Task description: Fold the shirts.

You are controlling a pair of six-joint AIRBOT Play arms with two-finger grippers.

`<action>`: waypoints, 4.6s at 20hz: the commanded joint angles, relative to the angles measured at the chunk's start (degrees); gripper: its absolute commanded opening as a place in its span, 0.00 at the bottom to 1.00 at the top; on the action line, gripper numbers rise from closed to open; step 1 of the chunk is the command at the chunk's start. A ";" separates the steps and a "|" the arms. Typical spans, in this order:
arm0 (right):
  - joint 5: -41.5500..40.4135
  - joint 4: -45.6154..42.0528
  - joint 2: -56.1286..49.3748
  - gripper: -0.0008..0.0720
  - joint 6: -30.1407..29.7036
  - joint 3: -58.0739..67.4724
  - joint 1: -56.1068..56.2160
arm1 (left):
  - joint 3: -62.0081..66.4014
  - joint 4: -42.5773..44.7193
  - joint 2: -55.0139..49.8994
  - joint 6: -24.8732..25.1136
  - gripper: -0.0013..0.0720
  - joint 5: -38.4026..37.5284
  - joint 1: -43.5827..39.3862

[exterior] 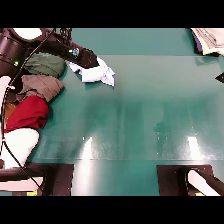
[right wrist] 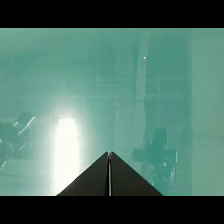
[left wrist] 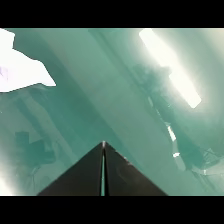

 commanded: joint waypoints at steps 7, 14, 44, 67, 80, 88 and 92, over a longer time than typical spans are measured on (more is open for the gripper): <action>0.00 0.00 -0.02 0.03 0.02 0.04 0.02 | 0.00 0.00 0.00 0.00 0.06 0.00 -0.02; -2.40 0.09 -0.02 0.03 0.02 0.04 0.02 | 0.00 -1.18 -0.02 -0.26 0.06 4.04 -0.04; -3.63 1.99 -0.02 0.03 0.02 12.15 0.04 | 16.20 0.22 -13.84 -8.28 0.05 8.81 9.57; 3.02 2.01 -0.02 0.03 0.04 19.19 0.04 | -6.16 9.92 5.01 -1.95 0.93 -6.29 -3.43; 3.10 2.10 -0.04 0.03 0.04 15.61 0.04 | -47.71 2.16 11.06 2.82 0.93 9.38 6.38; 4.66 2.14 0.00 0.03 0.07 9.38 0.13 | -39.69 0.04 1.27 9.86 0.93 24.28 6.38; 3.80 2.03 -0.07 0.03 0.07 9.31 3.21 | -35.50 -3.63 -5.49 11.69 0.92 23.85 6.38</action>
